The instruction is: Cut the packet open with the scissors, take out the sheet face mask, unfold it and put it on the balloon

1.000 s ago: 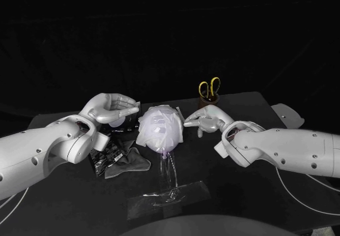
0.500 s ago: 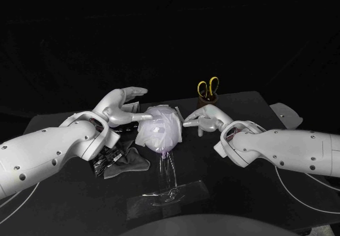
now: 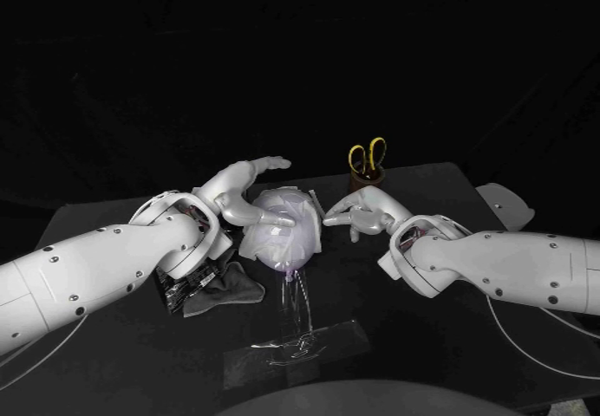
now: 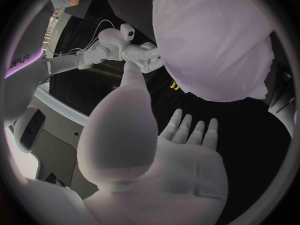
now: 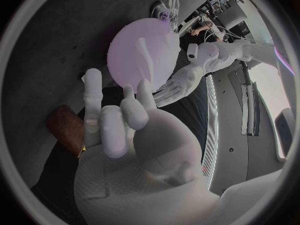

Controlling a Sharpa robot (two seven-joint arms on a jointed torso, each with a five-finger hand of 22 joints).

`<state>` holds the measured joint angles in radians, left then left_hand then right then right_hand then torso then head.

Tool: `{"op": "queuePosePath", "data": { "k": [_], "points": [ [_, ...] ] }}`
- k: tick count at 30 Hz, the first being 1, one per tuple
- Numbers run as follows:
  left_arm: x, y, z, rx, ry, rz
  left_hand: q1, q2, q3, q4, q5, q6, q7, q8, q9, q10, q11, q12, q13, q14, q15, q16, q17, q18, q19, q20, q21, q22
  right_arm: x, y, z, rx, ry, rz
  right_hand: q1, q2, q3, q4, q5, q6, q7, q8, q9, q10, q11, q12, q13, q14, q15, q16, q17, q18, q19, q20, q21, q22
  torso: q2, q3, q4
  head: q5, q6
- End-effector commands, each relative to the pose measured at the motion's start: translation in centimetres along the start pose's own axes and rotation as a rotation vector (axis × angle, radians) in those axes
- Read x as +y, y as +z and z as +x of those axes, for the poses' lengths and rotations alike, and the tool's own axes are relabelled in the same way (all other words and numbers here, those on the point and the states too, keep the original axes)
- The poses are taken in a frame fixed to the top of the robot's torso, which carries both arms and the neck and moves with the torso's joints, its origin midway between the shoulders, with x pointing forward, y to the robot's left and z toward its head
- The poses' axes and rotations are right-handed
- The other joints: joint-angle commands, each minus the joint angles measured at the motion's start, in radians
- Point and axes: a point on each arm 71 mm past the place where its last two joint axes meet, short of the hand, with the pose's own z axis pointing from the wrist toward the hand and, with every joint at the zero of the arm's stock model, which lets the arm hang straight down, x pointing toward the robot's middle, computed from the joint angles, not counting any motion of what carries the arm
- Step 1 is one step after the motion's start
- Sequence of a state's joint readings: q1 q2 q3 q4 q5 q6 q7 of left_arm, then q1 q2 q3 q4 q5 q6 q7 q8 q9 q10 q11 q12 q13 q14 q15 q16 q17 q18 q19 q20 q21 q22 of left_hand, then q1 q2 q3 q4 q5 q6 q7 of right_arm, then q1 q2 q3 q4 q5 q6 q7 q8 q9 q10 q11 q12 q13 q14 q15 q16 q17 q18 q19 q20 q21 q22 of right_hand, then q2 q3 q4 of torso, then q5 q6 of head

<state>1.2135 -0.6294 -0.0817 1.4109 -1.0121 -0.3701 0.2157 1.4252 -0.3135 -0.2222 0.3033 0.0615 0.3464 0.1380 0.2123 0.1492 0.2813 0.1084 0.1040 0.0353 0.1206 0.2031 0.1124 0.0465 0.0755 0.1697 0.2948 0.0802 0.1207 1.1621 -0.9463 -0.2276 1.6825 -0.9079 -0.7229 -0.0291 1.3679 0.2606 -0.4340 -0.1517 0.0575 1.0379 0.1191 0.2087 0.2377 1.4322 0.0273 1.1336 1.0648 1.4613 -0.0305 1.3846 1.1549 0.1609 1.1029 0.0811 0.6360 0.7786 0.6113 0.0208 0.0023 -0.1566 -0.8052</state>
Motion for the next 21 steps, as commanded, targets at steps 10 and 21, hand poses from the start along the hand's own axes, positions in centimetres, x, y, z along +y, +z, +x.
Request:
{"op": "queuePosePath", "data": {
  "k": [10,21],
  "points": [
    [-0.8,1.7,1.5,0.135,0.104,-0.052,-0.016,0.002,-0.005,0.0,-0.004,0.025,0.086,0.009,0.008,0.041,0.081,0.0,0.005,0.002,-0.018,-0.001,0.001,-0.015,0.001,0.0,-0.003,0.001,0.2,-0.1,0.2,0.005,-0.013,-0.021,-0.016,-0.002,-0.031,0.0,-0.006,-0.008,-0.001,0.006,0.002,-0.001,0.006,0.026,0.135,0.015,0.001,0.005,0.005,0.019,-0.011,0.002,0.006,0.004,0.0,-0.0001,0.0,-0.003,0.003],
    [-1.0,2.5,2.1,0.168,0.133,-0.07,-0.006,0.003,0.002,-0.001,-0.002,0.035,0.098,0.014,0.012,0.055,0.092,0.0,0.006,0.008,-0.012,0.002,0.003,-0.015,0.005,-0.001,-0.002,0.003,0.3,-0.1,0.2,0.004,-0.01,-0.023,-0.018,-0.002,-0.03,0.001,-0.006,-0.008,-0.001,0.007,0.002,0.0,0.006,0.027,0.136,0.015,0.001,0.006,0.007,0.019,-0.012,0.002,0.007,0.005,0.0,0.0001,0.0,-0.007,0.002]
  ]
}}
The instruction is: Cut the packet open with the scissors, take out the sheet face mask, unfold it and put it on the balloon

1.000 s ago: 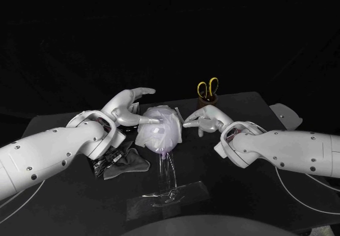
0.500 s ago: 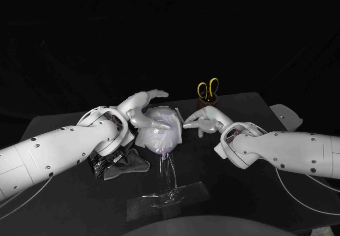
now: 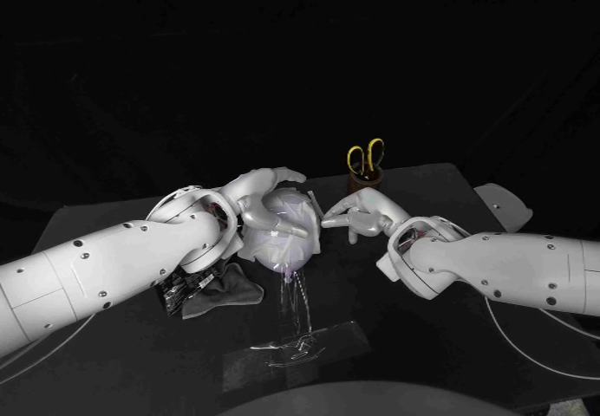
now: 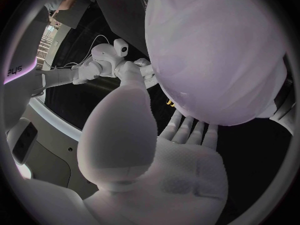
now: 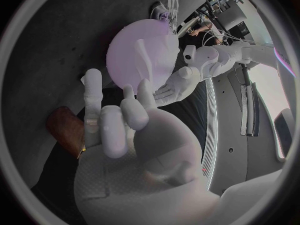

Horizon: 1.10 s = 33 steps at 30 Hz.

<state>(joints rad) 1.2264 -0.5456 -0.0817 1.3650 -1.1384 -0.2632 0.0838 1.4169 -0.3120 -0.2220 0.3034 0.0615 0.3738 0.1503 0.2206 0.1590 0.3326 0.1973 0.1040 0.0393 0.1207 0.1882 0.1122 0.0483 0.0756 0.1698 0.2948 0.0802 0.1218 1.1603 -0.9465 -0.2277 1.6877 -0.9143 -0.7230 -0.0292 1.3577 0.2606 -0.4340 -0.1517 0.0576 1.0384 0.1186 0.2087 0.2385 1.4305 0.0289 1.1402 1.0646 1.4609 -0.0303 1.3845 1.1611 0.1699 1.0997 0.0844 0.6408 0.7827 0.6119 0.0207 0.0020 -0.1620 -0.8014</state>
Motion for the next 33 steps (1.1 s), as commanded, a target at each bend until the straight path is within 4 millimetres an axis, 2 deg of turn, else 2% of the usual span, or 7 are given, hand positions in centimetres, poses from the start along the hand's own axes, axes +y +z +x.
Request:
{"op": "queuePosePath", "data": {
  "k": [1,3,15,18,19,20,33],
  "points": [
    [0.0,0.1,0.2,0.042,0.03,-0.02,0.006,0.002,0.005,-0.001,-0.001,0.011,0.087,0.008,0.003,0.009,0.005,0.001,0.002,0.011,0.003,0.004,0.002,-0.014,0.005,-0.001,-0.002,0.002,0.2,0.0,0.0,-0.001,-0.007,-0.017,-0.01,-0.002,-0.03,0.002,-0.006,-0.008,-0.001,0.008,0.002,0.002,0.004,0.023,0.139,0.016,0.001,0.008,0.005,0.01,-0.009,-0.001,0.003,0.002,-0.001,0.0002,0.001,-0.004,-0.003],
    [0.1,0.1,0.2,0.047,0.035,-0.022,0.017,0.003,0.005,0.0,0.0,0.029,0.097,0.018,0.009,0.028,0.014,0.004,0.004,0.021,0.01,0.01,0.005,-0.013,0.006,-0.002,-0.002,0.002,0.2,0.0,0.0,-0.002,-0.006,-0.018,-0.01,-0.002,-0.03,0.002,-0.006,-0.008,-0.001,0.008,0.002,0.002,0.004,0.023,0.139,0.016,0.001,0.009,0.005,0.01,-0.009,-0.001,0.003,0.002,-0.001,0.0002,0.0014,-0.005,-0.004],
    [0.4,-0.1,0.3,0.076,0.054,-0.033,0.036,0.006,0.037,-0.001,0.0,0.059,0.097,0.033,0.019,0.056,0.015,0.007,0.006,0.032,0.012,0.015,0.008,-0.012,0.006,-0.002,-0.002,0.001,0.2,0.0,0.0,-0.003,-0.004,-0.022,-0.012,-0.001,-0.029,0.001,-0.005,-0.009,-0.001,0.01,0.002,0.011,0.004,0.046,0.162,0.022,0.001,0.021,0.029,0.01,-0.011,0.0,0.007,0.006,0.0,-0.0005,0.001,-0.007,-0.005],
    [0.6,-0.2,0.3,0.088,0.056,-0.04,0.043,0.008,0.062,-0.001,0.001,0.076,0.095,0.043,0.025,0.069,0.014,0.009,0.007,0.039,0.012,0.019,0.01,-0.012,0.006,-0.003,-0.002,0.001,0.3,0.0,0.1,-0.003,-0.004,-0.023,-0.012,0.0,-0.029,0.0,-0.005,-0.01,-0.001,0.011,0.002,0.016,0.004,0.061,0.177,0.025,0.001,0.027,0.04,0.011,-0.012,0.0,0.011,0.01,0.001,-0.0005,0.0006,-0.007,-0.006],
    [0.7,-0.3,0.3,0.091,0.056,-0.042,0.055,0.01,0.078,0.002,0.0,0.11,0.094,0.061,0.035,0.099,0.016,0.015,0.009,0.055,0.013,0.028,0.014,-0.011,0.003,-0.003,-0.004,-0.001,0.3,0.0,0.1,-0.003,-0.004,-0.023,-0.012,0.0,-0.029,0.0,-0.005,-0.01,-0.001,0.012,0.002,0.017,0.004,0.063,0.179,0.026,0.001,0.028,0.043,0.011,-0.012,0.0,0.012,0.011,0.0,-0.0003,0.001,-0.008,-0.007],
    [0.8,-0.3,0.3,0.094,0.057,-0.045,0.056,0.012,0.08,-0.001,0.0,0.111,0.094,0.062,0.036,0.101,0.016,0.015,0.009,0.057,0.014,0.028,0.014,-0.011,0.003,-0.003,-0.004,-0.002,0.3,0.0,0.1,-0.004,-0.004,-0.024,-0.012,0.0,-0.029,0.0,-0.005,-0.01,-0.001,0.012,0.002,0.017,0.004,0.063,0.179,0.026,0.001,0.028,0.043,0.011,-0.012,0.0,0.012,0.011,0.0,0.0,0.0015,-0.008,-0.009],
    [1.6,-1.0,-0.2,0.088,0.056,-0.061,0.074,0.031,0.138,-0.002,-0.004,0.175,0.098,0.092,0.053,0.171,0.022,0.014,0.011,0.102,0.023,0.046,0.024,0.005,0.006,-0.006,-0.004,-0.001,0.4,0.0,0.1,-0.011,-0.003,-0.035,-0.011,0.002,-0.028,-0.004,-0.004,-0.009,-0.002,0.016,0.004,0.021,0.004,0.077,0.193,0.03,0.001,0.038,0.059,0.011,-0.014,0.001,0.018,0.017,-0.001,0.0004,0.0006,-0.009,-0.01]
  ]
}}
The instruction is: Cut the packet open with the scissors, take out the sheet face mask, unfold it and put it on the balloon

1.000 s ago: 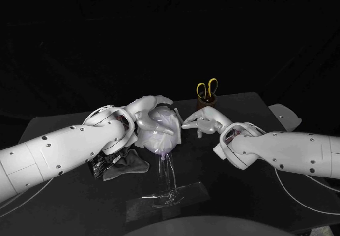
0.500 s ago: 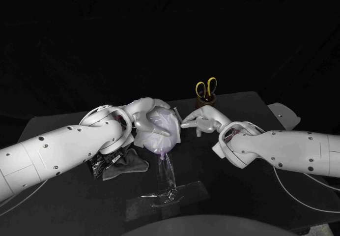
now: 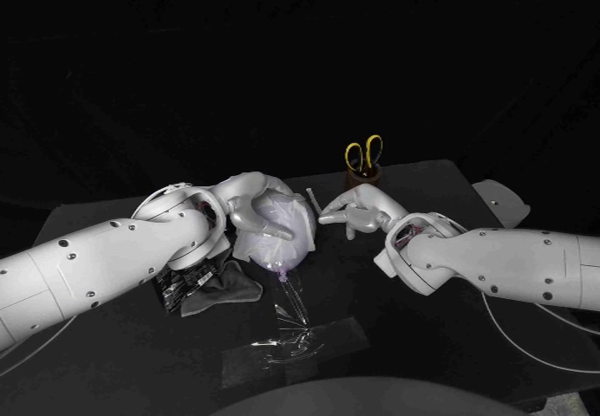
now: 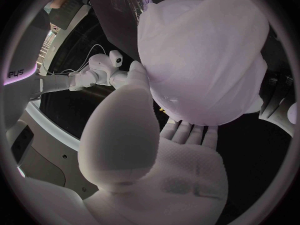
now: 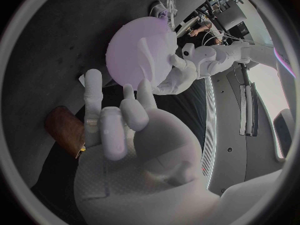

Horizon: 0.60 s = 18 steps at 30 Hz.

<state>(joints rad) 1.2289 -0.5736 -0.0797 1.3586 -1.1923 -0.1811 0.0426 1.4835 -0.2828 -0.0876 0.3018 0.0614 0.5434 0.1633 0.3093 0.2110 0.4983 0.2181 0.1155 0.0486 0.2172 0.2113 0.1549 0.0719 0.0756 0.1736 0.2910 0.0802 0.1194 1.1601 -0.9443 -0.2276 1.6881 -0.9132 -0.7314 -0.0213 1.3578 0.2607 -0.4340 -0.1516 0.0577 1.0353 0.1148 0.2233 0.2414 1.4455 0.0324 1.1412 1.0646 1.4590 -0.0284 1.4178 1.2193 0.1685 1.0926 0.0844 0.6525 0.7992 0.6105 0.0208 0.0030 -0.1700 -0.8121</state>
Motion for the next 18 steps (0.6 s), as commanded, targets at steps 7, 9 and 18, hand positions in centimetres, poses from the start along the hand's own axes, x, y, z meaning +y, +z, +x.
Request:
{"op": "queuePosePath", "data": {
  "k": [7,9,18],
  "points": [
    [0.5,-0.8,-0.2,-0.009,-0.019,0.0,0.009,0.001,0.007,0.0,-0.004,0.004,0.085,0.001,0.0,0.006,0.002,-0.003,0.001,0.011,0.0,0.004,0.002,0.009,0.007,-0.001,-0.002,0.003,0.5,0.0,0.3,0.004,-0.008,-0.04,-0.012,-0.001,-0.029,-0.006,-0.004,-0.006,0.001,0.004,0.001,0.009,0.0,0.085,0.203,0.034,-0.001,0.009,0.009,0.012,-0.007,0.001,0.012,0.006,0.001,-0.0001,0.0002,-0.008,-0.001],
    [0.7,-1.0,-0.3,-0.016,-0.025,0.001,0.01,-0.001,0.006,0.0,-0.003,0.002,0.085,-0.001,-0.001,0.004,0.002,-0.005,0.0,0.013,0.0,0.005,0.002,0.01,0.008,0.0,-0.002,0.004,0.6,0.0,0.4,0.009,-0.013,-0.045,-0.013,-0.002,-0.03,-0.006,-0.004,-0.006,0.002,0.005,0.001,0.01,0.0,0.088,0.206,0.034,-0.001,0.01,0.011,0.012,-0.007,0.001,0.014,0.008,0.001,-0.0001,0.0,-0.009,-0.002],
    [1.0,-1.4,-0.4,-0.026,-0.041,0.001,0.011,-0.005,0.001,0.0,-0.003,-0.003,0.087,-0.005,-0.003,0.004,0.003,-0.009,0.0,0.018,0.001,0.005,0.003,0.011,0.01,0.0,-0.001,0.004,0.9,0.3,0.9,0.016,-0.037,-0.043,-0.021,-0.008,-0.031,-0.005,-0.005,-0.006,0.002,0.008,0.002,0.01,0.001,0.091,0.211,0.035,-0.001,0.013,0.014,0.012,-0.009,0.001,0.018,0.013,0.0,-0.0001,0.0005,-0.014,-0.005]
  ]
}}
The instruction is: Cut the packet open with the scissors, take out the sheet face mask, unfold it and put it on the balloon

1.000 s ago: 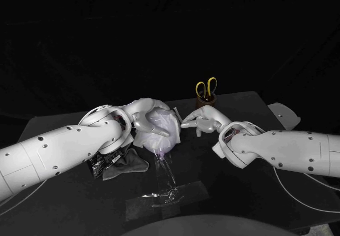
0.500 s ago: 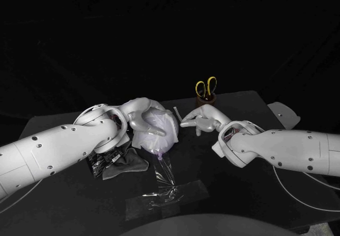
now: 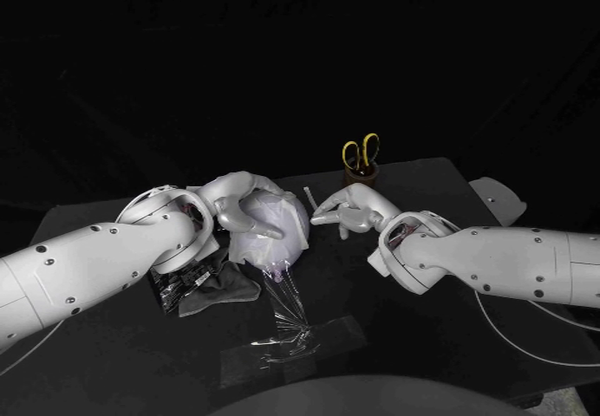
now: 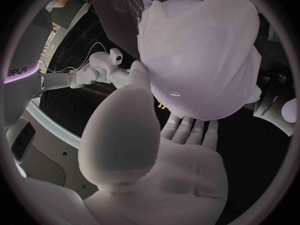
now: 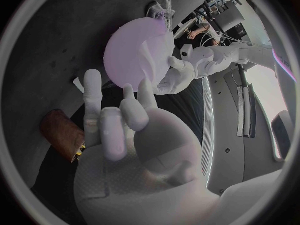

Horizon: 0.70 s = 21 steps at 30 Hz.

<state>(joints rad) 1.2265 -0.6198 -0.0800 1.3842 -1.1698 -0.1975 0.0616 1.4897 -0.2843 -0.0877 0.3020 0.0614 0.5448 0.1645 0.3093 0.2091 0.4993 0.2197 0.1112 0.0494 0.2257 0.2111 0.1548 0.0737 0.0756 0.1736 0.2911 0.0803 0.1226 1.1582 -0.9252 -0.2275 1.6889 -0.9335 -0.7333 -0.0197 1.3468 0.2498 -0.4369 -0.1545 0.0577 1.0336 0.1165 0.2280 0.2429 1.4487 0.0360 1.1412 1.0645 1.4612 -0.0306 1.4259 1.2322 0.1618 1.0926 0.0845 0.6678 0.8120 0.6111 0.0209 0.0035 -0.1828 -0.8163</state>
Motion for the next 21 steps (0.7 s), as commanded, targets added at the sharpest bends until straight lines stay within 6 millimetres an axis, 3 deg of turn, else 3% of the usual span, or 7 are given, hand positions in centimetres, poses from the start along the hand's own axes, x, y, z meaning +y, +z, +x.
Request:
{"op": "queuePosePath", "data": {
  "k": [1,8,16,21],
  "points": [
    [0.0,-0.1,0.1,-0.003,-0.021,0.006,0.005,-0.004,-0.001,0.0,-0.003,-0.006,0.086,-0.006,-0.002,0.002,0.001,-0.007,-0.001,0.01,0.001,0.005,0.001,0.011,0.01,0.0,-0.001,0.001,0.2,0.2,0.3,0.004,-0.033,-0.012,-0.015,0.0,-0.028,-0.001,-0.005,-0.003,-0.001,0.006,0.002,0.008,-0.003,0.093,0.214,0.033,0.001,0.006,0.003,0.019,-0.01,0.001,0.006,0.003,-0.001,-0.0002,-0.0005,-0.002,-0.001],
    [0.2,-0.3,0.1,-0.003,-0.024,0.002,0.005,-0.004,-0.001,0.0,-0.003,-0.006,0.086,-0.006,-0.002,0.002,0.001,-0.007,-0.001,0.01,0.001,0.005,0.001,0.011,0.01,0.0,-0.001,0.001,0.5,0.6,1.0,0.007,-0.049,0.002,-0.039,-0.016,-0.028,0.007,-0.006,0.009,-0.006,0.022,0.007,0.012,-0.008,0.104,0.229,0.036,-0.002,0.013,0.017,0.018,-0.009,0.0,0.02,0.018,0.001,0.0008,0.0,-0.005,-0.002],
    [0.4,-0.3,0.0,-0.002,-0.025,-0.005,0.006,-0.003,-0.001,0.0,-0.003,-0.007,0.087,-0.008,-0.003,0.001,0.001,-0.009,-0.001,0.011,0.001,0.005,0.001,0.011,0.011,0.001,-0.001,0.001,0.7,0.9,1.5,0.007,-0.064,0.01,-0.067,-0.027,-0.026,0.019,-0.003,0.055,-0.032,0.08,0.033,0.03,-0.028,0.139,0.265,0.046,-0.019,0.028,0.048,0.015,0.004,-0.008,0.055,0.05,0.0,0.0002,-0.0007,-0.004,-0.004],
    [0.5,-0.3,0.0,0.001,-0.025,-0.009,0.008,-0.002,-0.001,0.0,-0.003,-0.007,0.087,-0.008,-0.003,0.002,0.001,-0.01,-0.001,0.012,0.001,0.004,0.001,0.012,0.01,0.001,-0.001,0.0,0.9,0.9,1.7,0.008,-0.065,0.007,-0.068,-0.027,-0.026,0.02,-0.003,0.057,-0.034,0.085,0.035,0.03,-0.03,0.139,0.266,0.047,-0.02,0.028,0.049,0.014,0.005,-0.009,0.058,0.053,-0.001,0.0003,-0.0005,-0.003,-0.004]
  ]
}}
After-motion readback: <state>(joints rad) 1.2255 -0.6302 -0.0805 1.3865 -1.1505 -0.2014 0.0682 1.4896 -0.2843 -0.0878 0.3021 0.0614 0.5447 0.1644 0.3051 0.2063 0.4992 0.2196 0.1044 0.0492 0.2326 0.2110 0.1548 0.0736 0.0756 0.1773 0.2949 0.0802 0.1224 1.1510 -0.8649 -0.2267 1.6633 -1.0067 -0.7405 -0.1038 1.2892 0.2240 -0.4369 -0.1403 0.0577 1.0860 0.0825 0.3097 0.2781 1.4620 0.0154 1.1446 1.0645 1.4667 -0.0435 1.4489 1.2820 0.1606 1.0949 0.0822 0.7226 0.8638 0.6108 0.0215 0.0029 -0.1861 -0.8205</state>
